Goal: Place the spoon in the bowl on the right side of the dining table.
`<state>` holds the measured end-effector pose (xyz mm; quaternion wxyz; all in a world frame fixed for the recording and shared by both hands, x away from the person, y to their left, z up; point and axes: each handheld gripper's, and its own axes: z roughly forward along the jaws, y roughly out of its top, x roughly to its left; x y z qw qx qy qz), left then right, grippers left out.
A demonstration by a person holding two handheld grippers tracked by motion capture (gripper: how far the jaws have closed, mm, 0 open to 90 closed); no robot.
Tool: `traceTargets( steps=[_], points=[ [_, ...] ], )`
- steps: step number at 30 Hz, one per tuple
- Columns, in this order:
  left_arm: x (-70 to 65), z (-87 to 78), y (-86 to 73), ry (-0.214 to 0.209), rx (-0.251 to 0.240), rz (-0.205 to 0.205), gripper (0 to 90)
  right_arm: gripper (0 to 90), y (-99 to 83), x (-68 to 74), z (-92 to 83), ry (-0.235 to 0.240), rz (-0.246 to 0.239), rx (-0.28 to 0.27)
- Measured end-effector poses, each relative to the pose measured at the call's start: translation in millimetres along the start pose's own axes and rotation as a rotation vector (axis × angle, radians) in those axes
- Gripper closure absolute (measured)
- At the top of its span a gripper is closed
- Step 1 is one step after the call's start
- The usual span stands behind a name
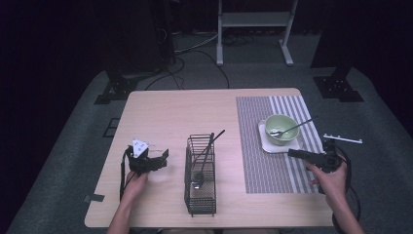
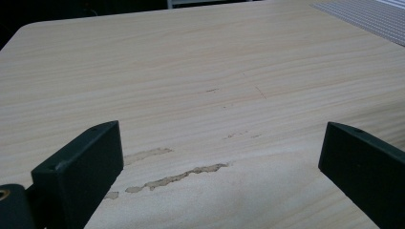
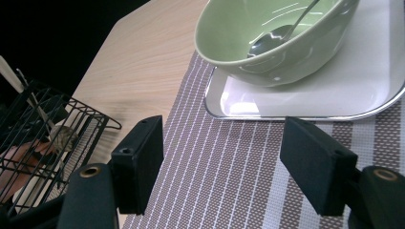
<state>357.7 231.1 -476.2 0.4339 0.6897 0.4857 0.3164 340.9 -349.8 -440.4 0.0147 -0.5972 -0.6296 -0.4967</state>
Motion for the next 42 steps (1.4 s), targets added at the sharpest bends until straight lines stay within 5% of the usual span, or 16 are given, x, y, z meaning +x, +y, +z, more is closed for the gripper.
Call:
traceTargets(
  steps=[42],
  points=[
    [0.2,0.1,0.0,0.0,0.002,0.0,0.4,29.6,-28.3,31.0,6.5,0.077,-0.06,0.068]
  ],
)
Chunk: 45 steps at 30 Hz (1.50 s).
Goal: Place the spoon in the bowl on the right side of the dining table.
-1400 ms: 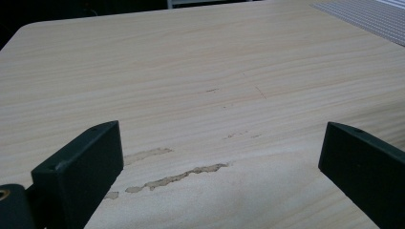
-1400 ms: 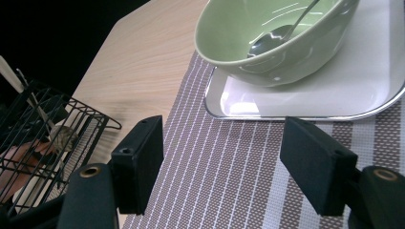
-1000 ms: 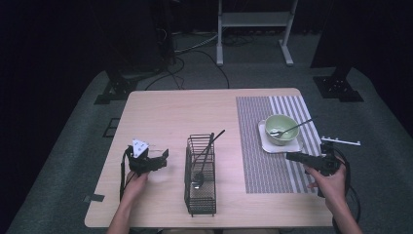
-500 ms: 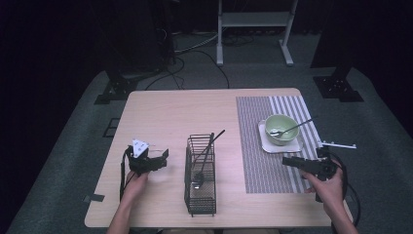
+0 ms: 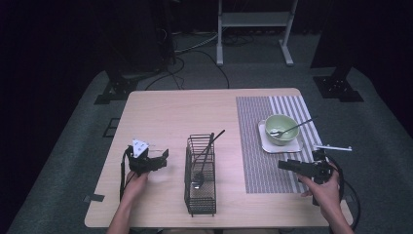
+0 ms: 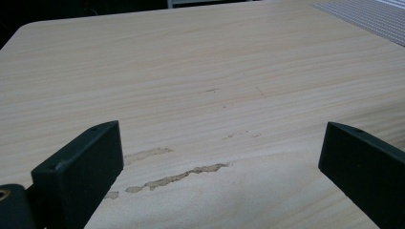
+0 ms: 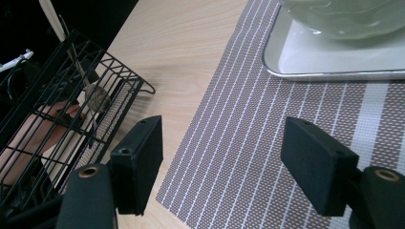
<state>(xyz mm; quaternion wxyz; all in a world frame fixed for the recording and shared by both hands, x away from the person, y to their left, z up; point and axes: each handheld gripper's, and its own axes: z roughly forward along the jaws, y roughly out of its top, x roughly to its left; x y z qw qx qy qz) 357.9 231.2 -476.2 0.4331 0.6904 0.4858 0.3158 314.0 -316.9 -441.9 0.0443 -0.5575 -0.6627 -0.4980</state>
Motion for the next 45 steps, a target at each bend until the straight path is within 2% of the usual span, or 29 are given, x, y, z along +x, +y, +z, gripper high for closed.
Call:
traceTargets(
  steps=[12,23,45],
  points=[
    [0.0,0.0,0.0,0.0,0.0,-0.001,0.3,29.6,-9.9,5.2,4.0,0.019,0.0,0.015],
    [-0.1,0.0,0.0,-0.001,-0.001,0.002,0.3,29.6,-16.0,19.3,9.8,0.046,-0.04,0.03],
    [-0.2,-0.1,0.1,0.0,0.001,0.005,0.4,29.6,-25.2,35.3,22.5,0.091,-0.066,0.063]
  ],
)
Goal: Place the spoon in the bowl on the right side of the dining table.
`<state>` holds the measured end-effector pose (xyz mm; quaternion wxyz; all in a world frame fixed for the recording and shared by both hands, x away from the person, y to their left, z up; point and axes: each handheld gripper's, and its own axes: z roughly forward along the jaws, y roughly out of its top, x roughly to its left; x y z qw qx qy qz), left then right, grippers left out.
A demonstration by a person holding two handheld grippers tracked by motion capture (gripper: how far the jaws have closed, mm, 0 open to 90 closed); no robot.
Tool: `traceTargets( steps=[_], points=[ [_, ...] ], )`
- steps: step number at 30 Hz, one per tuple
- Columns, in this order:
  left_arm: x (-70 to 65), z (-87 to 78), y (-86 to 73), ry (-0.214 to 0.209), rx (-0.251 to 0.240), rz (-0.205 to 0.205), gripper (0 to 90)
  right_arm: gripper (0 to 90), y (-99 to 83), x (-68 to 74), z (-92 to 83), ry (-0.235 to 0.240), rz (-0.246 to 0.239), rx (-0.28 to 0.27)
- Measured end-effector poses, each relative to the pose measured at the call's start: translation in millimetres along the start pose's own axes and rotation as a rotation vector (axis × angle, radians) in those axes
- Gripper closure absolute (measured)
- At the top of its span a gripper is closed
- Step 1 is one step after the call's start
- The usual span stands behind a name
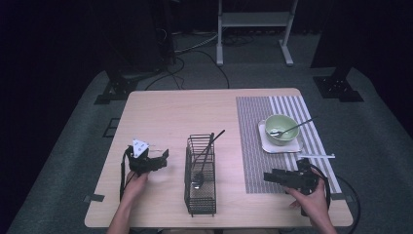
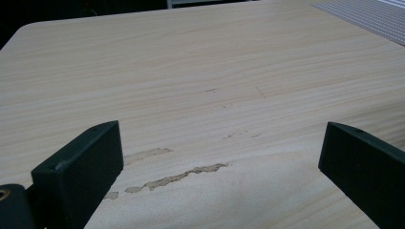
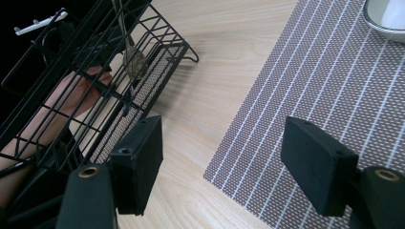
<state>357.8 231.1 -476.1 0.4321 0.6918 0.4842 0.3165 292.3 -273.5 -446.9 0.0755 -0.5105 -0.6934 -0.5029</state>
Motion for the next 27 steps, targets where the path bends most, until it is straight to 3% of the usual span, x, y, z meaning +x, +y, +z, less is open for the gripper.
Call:
traceTargets(
  steps=[18,27],
  points=[
    [0.1,0.0,0.0,0.0,0.0,-0.001,0.3,29.6,-4.3,13.7,8.4,0.022,-0.036,0.025],
    [0.1,0.4,0.2,-0.002,0.002,-0.001,0.4,29.6,-8.1,14.6,8.8,0.01,-0.051,0.011]
  ],
)
